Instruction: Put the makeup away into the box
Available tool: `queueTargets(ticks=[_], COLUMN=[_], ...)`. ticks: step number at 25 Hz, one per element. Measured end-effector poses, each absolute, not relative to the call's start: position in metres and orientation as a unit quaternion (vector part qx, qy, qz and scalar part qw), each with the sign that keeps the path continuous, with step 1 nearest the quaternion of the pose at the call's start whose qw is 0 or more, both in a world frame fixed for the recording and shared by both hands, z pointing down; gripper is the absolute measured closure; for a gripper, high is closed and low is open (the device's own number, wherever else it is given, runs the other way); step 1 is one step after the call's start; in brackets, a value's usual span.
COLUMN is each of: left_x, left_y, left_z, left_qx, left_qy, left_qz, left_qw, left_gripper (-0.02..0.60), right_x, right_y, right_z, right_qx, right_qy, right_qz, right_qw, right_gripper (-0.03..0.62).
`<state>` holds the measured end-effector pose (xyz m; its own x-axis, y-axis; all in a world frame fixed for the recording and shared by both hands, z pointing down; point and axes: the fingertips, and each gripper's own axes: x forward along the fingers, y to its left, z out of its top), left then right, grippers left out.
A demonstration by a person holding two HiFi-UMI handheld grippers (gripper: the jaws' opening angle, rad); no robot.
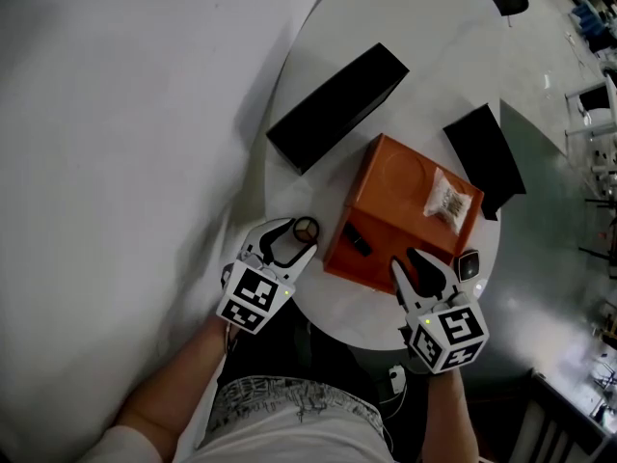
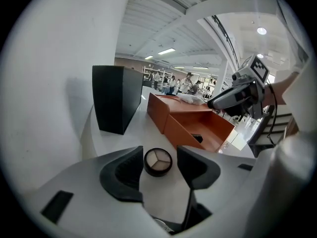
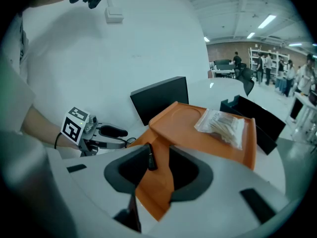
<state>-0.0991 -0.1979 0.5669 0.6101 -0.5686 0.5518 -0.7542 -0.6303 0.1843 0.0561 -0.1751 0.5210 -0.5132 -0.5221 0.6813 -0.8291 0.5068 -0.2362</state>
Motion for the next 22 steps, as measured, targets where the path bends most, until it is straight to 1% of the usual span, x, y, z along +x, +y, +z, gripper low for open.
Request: queueTargets(ticks=[6,12,17,22], left_x=[-0.095,-0.094,-0.094,-0.097], left_y=[-0.198,-0.199,-0.201,-0.202], left_z=[0.587,0.6,0.603,0.591], left_qx=[0.869,0.861,0.857,0.859], left_qy=[-0.374,-0.377,-0.379,-0.384], left_qz=[0.252,0.275,0.284,0.281], left_qw=[0.204,0.204,0.201,0.192], left_gripper=[0.337,0.337,0.348,0.348], right_x=[0.06,0.068,0.075,0.085], right_y=[-0.169,-0.165,-0.163,-0.163], right_z=[0.528,0.529,0.529,0.522], right_qx=[0.413,0.421,0.429,0.442], right_qy=[-0.821,-0.815,-0.81,-0.803], right_qz=[0.29,0.295,0.299,0.312], right_qw=[0.266,0.267,0.266,0.249], right_gripper=[0.461,0.462,0.465,0.468])
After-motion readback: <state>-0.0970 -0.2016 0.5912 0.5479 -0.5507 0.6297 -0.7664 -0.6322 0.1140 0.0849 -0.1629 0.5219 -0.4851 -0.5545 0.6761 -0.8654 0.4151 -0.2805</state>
